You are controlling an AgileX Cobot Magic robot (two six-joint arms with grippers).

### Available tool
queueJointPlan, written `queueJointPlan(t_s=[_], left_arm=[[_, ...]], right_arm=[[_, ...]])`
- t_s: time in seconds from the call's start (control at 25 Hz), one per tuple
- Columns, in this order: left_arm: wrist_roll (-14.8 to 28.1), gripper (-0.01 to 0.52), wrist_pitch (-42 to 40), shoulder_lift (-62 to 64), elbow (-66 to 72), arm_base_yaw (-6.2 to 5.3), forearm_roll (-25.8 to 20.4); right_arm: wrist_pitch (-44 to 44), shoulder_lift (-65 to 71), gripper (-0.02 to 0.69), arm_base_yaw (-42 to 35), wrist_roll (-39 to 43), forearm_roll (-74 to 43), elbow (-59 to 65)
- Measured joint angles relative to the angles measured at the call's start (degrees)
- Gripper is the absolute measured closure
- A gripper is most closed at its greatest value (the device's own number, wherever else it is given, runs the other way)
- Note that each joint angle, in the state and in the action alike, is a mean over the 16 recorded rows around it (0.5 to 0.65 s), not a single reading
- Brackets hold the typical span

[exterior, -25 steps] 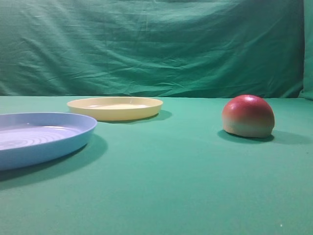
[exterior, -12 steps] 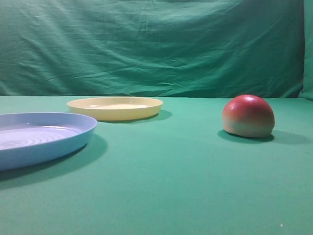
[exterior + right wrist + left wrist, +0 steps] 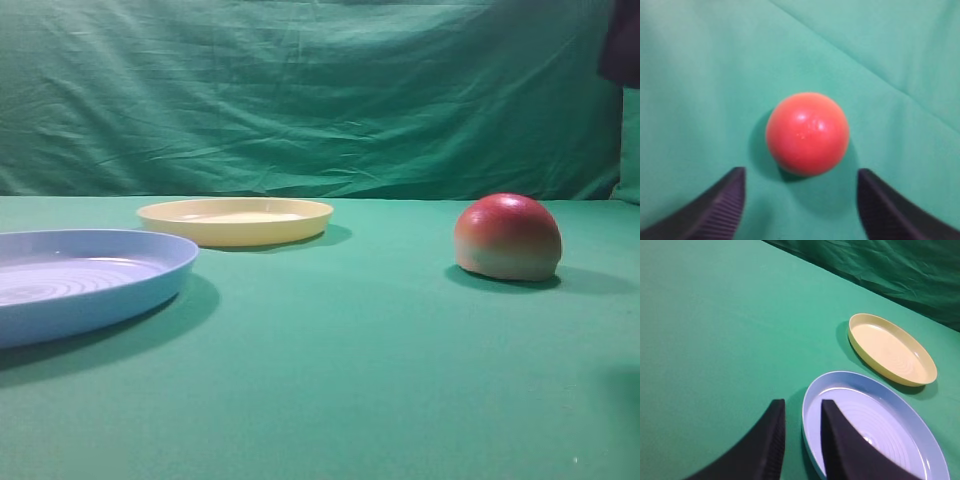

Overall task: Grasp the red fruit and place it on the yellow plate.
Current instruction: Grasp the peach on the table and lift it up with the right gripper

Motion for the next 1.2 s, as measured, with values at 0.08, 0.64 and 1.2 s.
queueJointPlan(t_s=[0.08, 0.64, 1.2], left_arm=[[0.00, 0.357, 0.00, 0.00, 0.00, 0.00, 0.00], [0.00, 0.357, 0.00, 0.00, 0.00, 0.00, 0.00], [0.00, 0.357, 0.00, 0.00, 0.00, 0.00, 0.00]], right_arm=[[-0.78, 2.49, 0.193, 0.00, -0.79, 0.10, -1.15], [-6.59, 15.14, 0.102, 0.00, -1.86, 1.68, -3.17], [-4.39, 17.91, 0.362, 1.77, -2.82, 4.57, -14.50]])
